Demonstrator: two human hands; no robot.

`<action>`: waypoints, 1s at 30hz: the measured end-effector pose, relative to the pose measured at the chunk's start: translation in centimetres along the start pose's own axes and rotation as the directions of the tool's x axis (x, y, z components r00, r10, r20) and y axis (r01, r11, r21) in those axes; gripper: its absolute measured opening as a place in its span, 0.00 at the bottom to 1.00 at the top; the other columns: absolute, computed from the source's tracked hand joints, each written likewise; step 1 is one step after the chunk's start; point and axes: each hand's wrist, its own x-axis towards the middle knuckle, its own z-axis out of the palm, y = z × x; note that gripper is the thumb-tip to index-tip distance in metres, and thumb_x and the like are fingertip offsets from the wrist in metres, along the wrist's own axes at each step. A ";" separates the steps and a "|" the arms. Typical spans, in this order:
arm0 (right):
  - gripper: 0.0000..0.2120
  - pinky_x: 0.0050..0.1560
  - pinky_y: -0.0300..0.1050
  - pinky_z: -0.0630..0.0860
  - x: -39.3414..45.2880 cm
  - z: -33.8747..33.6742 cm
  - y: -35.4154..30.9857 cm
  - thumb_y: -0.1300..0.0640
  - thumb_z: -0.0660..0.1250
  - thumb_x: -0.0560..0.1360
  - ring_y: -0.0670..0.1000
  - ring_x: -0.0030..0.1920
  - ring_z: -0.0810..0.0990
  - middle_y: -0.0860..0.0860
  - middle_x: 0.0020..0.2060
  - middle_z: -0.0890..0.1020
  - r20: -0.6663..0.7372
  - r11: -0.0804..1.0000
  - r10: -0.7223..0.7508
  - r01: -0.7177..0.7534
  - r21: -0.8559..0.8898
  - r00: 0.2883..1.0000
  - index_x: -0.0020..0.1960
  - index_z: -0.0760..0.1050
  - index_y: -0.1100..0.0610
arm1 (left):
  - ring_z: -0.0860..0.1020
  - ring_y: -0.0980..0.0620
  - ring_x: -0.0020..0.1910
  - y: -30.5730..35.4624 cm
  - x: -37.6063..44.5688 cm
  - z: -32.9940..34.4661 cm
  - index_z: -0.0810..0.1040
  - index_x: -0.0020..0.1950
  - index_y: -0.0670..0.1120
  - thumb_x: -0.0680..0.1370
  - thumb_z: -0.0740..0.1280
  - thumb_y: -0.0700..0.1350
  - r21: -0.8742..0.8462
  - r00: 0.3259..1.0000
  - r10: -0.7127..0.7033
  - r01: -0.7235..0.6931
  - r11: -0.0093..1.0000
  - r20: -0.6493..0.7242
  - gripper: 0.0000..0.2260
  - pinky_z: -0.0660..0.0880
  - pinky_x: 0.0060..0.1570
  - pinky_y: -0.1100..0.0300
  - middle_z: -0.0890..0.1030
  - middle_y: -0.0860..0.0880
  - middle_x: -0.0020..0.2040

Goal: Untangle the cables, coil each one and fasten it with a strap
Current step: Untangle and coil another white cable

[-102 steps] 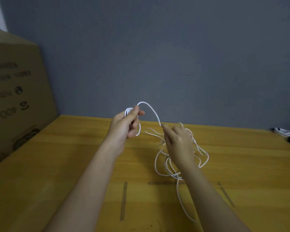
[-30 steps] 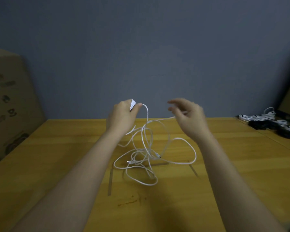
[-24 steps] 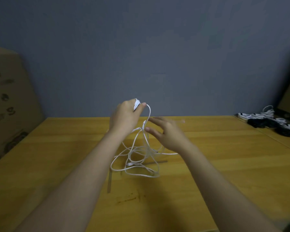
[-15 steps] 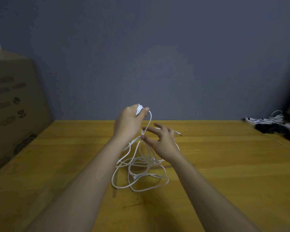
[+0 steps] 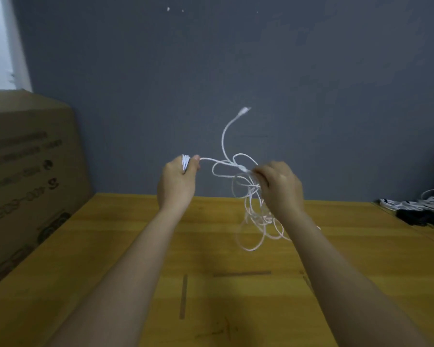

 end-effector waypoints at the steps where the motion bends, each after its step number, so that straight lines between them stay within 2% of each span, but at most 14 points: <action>1: 0.06 0.32 0.43 0.70 -0.9 0.4 0.6 0.64 0.70 0.69 0.55 0.43 0.78 0.52 0.38 0.81 0.074 0.998 -0.043 0.047 -0.043 0.996 0.43 0.81 0.55 | 0.76 0.44 0.38 -0.6 0.2 -0.2 0.81 0.42 0.43 0.80 0.62 0.52 0.008 1.000 -0.022 0.022 1.000 -0.001 0.15 0.72 0.40 0.53 0.79 0.45 0.37; 2: 0.08 0.32 0.43 0.70 -2.3 0.9 1.4 0.66 0.70 0.69 0.57 0.44 0.79 0.52 0.40 0.81 0.211 0.994 -0.056 0.075 -0.085 0.976 0.44 0.81 0.55 | 0.77 0.42 0.39 -1.4 0.2 -0.3 0.81 0.43 0.42 0.80 0.62 0.52 0.037 0.999 -0.048 0.048 0.998 0.003 0.16 0.73 0.41 0.52 0.80 0.44 0.38; 4: 0.10 0.36 0.44 0.68 -5.4 1.5 2.9 0.64 0.65 0.73 0.58 0.49 0.80 0.51 0.47 0.81 0.467 0.986 0.043 0.037 -0.162 0.883 0.50 0.80 0.53 | 0.78 0.40 0.40 -3.5 -0.4 -0.2 0.80 0.43 0.41 0.80 0.62 0.53 0.147 0.997 -0.073 0.068 0.987 0.032 0.17 0.73 0.41 0.51 0.80 0.43 0.38; 6: 0.12 0.39 0.44 0.69 -7.3 2.0 3.7 0.62 0.60 0.77 0.56 0.53 0.78 0.50 0.53 0.79 0.594 0.971 0.146 -0.001 -0.238 0.791 0.55 0.78 0.51 | 0.77 0.40 0.40 -4.8 -1.6 0.2 0.79 0.43 0.41 0.80 0.62 0.53 0.207 0.994 -0.102 0.090 0.974 0.049 0.17 0.70 0.39 0.53 0.78 0.45 0.36; 9: 0.12 0.43 0.45 0.72 -8.3 2.2 2.7 0.62 0.60 0.77 0.56 0.54 0.78 0.52 0.53 0.80 0.605 0.977 0.167 -0.047 -0.208 0.778 0.54 0.79 0.52 | 0.77 0.41 0.39 -5.5 -2.8 0.6 0.80 0.41 0.42 0.79 0.63 0.53 0.190 0.986 -0.144 0.125 0.974 0.089 0.16 0.69 0.39 0.53 0.76 0.47 0.35; 14: 0.15 0.60 0.45 0.69 -8.4 2.6 -0.4 0.51 0.63 0.78 0.53 0.63 0.74 0.50 0.62 0.78 0.576 0.943 0.165 -0.300 0.147 0.801 0.63 0.77 0.53 | 0.73 0.45 0.34 -5.6 -3.9 0.8 0.79 0.36 0.44 0.79 0.64 0.50 0.114 0.978 -0.087 0.066 0.991 0.190 0.15 0.70 0.38 0.53 0.75 0.50 0.30; 15: 0.20 0.65 0.47 0.65 -8.4 2.8 -1.0 0.46 0.63 0.78 0.52 0.66 0.71 0.50 0.65 0.76 0.593 0.964 0.122 -0.238 0.122 0.796 0.67 0.73 0.52 | 0.73 0.47 0.34 -5.5 -4.1 0.9 0.78 0.34 0.46 0.79 0.64 0.50 0.106 0.976 -0.079 0.058 0.993 0.203 0.15 0.69 0.38 0.54 0.75 0.51 0.30; 17: 0.28 0.73 0.54 0.54 -9.0 3.6 -2.2 0.40 0.61 0.77 0.51 0.72 0.64 0.48 0.70 0.71 0.685 0.997 0.059 -0.004 -0.080 0.726 0.73 0.64 0.50 | 0.73 0.51 0.33 -5.3 -4.4 1.0 0.76 0.32 0.50 0.79 0.64 0.49 0.087 0.975 -0.070 0.053 0.995 0.210 0.15 0.67 0.37 0.57 0.75 0.54 0.31; 19: 0.28 0.74 0.58 0.49 -9.9 4.4 -2.9 0.42 0.61 0.78 0.52 0.72 0.64 0.48 0.70 0.70 0.729 0.968 0.070 0.130 -0.214 0.681 0.74 0.62 0.50 | 0.73 0.57 0.33 -5.0 -4.7 0.9 0.76 0.32 0.52 0.79 0.64 0.49 0.070 0.976 -0.060 0.047 0.996 0.207 0.16 0.66 0.34 0.61 0.76 0.55 0.31; 21: 0.18 0.71 0.54 0.56 -10.3 4.8 -3.4 0.50 0.62 0.78 0.55 0.65 0.72 0.51 0.62 0.77 0.668 0.974 0.019 0.138 -0.181 0.744 0.68 0.71 0.51 | 0.72 0.59 0.32 -4.7 -4.9 0.4 0.77 0.33 0.52 0.79 0.64 0.49 0.064 0.978 -0.059 0.048 0.997 0.198 0.15 0.66 0.33 0.62 0.76 0.56 0.31; 23: 0.11 0.62 0.49 0.69 -10.7 5.0 -3.4 0.59 0.70 0.72 0.56 0.51 0.81 0.51 0.47 0.83 0.531 0.983 -0.110 0.172 -0.069 0.840 0.54 0.81 0.52 | 0.71 0.58 0.30 -4.9 -5.0 -0.3 0.79 0.35 0.50 0.79 0.64 0.49 0.060 0.983 -0.085 0.076 0.995 0.164 0.13 0.65 0.33 0.61 0.76 0.54 0.32; 25: 0.12 0.57 0.50 0.75 -11.3 4.8 -2.7 0.64 0.74 0.64 0.54 0.41 0.82 0.50 0.38 0.83 0.431 0.977 -0.196 0.215 0.003 0.881 0.45 0.83 0.52 | 0.72 0.54 0.30 -5.7 -4.8 -1.2 0.81 0.38 0.47 0.79 0.64 0.50 0.051 0.985 -0.142 0.137 0.989 0.103 0.13 0.65 0.34 0.58 0.76 0.50 0.32; 27: 0.12 0.58 0.53 0.74 -12.0 4.2 -2.0 0.64 0.73 0.64 0.53 0.42 0.82 0.49 0.39 0.84 0.365 0.971 -0.222 0.240 -0.004 0.904 0.45 0.83 0.53 | 0.73 0.50 0.32 -7.0 -4.8 -2.1 0.82 0.39 0.47 0.79 0.64 0.50 0.057 0.977 -0.206 0.202 0.978 0.056 0.13 0.65 0.35 0.57 0.77 0.48 0.34; 30: 0.11 0.64 0.57 0.68 -13.0 3.4 -0.5 0.62 0.67 0.68 0.53 0.45 0.82 0.49 0.40 0.83 0.337 0.942 -0.234 0.299 -0.154 0.912 0.46 0.83 0.52 | 0.71 0.51 0.30 -8.7 -5.3 -2.9 0.82 0.41 0.47 0.79 0.64 0.50 0.072 0.949 -0.317 0.315 0.946 0.012 0.12 0.64 0.34 0.57 0.75 0.50 0.32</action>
